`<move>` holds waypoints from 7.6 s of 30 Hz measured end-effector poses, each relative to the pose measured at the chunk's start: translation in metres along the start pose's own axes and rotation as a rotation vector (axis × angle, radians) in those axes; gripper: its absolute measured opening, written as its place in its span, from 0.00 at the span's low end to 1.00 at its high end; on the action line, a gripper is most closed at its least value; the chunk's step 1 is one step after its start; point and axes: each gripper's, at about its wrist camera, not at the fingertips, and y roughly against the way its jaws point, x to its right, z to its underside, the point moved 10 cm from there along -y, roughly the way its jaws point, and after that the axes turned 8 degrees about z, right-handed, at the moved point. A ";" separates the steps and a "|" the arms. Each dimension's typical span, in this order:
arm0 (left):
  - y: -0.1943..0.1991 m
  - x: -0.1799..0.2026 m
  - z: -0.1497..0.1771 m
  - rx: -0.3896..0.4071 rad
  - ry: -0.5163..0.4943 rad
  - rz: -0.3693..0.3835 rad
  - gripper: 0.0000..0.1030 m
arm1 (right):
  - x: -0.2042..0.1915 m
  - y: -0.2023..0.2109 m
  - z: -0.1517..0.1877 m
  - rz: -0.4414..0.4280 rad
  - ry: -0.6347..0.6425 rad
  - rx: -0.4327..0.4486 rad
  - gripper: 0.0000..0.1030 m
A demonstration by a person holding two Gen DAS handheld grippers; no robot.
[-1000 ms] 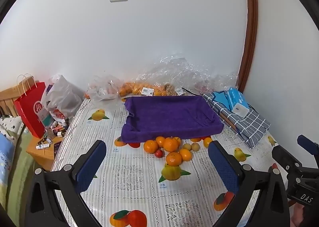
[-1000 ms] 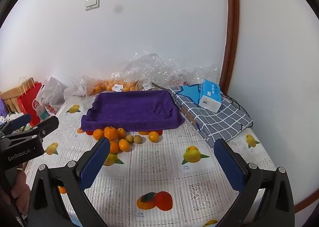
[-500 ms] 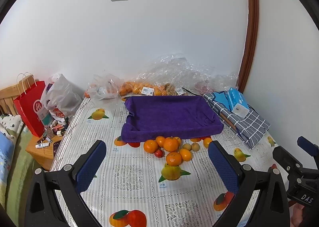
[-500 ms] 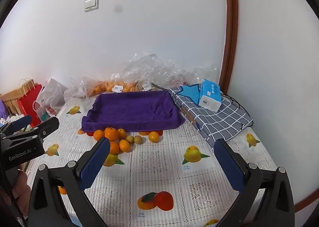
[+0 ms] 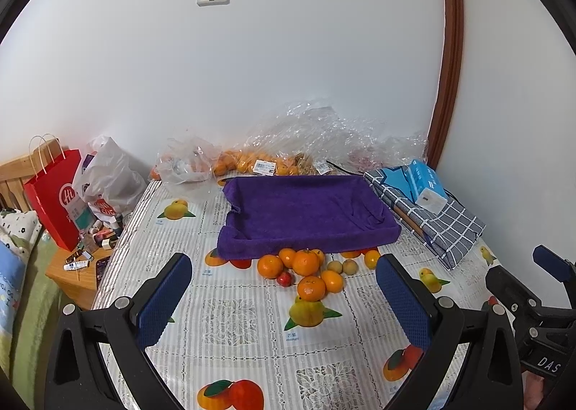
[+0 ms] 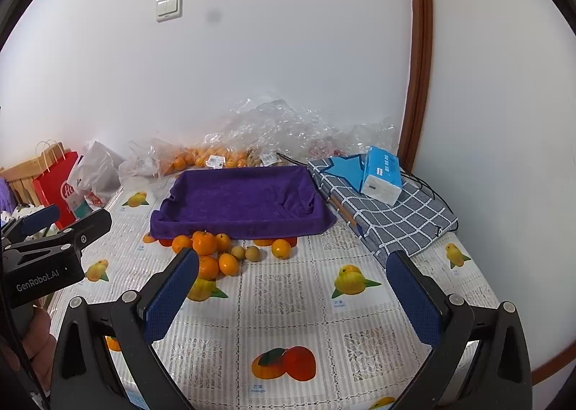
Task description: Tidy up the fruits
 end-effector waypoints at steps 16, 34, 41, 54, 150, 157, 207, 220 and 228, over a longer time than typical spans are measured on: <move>0.006 0.002 -0.003 0.009 -0.003 0.009 1.00 | -0.002 0.005 -0.003 0.000 0.009 0.008 1.00; 0.013 -0.001 -0.007 0.023 -0.008 0.003 1.00 | -0.004 0.009 -0.006 -0.012 0.012 0.014 1.00; 0.011 0.000 -0.006 0.021 -0.008 0.000 1.00 | -0.006 0.007 -0.004 -0.016 0.014 0.012 1.00; 0.011 -0.001 -0.003 0.020 -0.005 -0.002 1.00 | -0.011 0.007 -0.001 -0.020 0.023 0.010 1.00; -0.211 -0.074 0.073 -0.203 0.122 0.177 0.68 | -0.059 -0.271 0.070 -0.171 0.040 -0.282 0.34; -0.225 -0.061 0.080 -0.254 0.142 0.238 0.58 | -0.054 -0.264 0.074 -0.171 0.042 -0.276 0.34; -0.186 -0.072 0.062 -0.083 0.149 0.234 0.38 | -0.044 -0.242 0.064 -0.186 -0.036 -0.229 0.34; -0.192 -0.055 -0.030 0.036 0.119 0.240 0.38 | -0.051 -0.230 -0.023 -0.189 -0.043 -0.099 0.34; -0.237 -0.055 -0.051 0.063 0.122 0.213 0.38 | -0.070 -0.275 -0.060 -0.208 -0.061 -0.091 0.34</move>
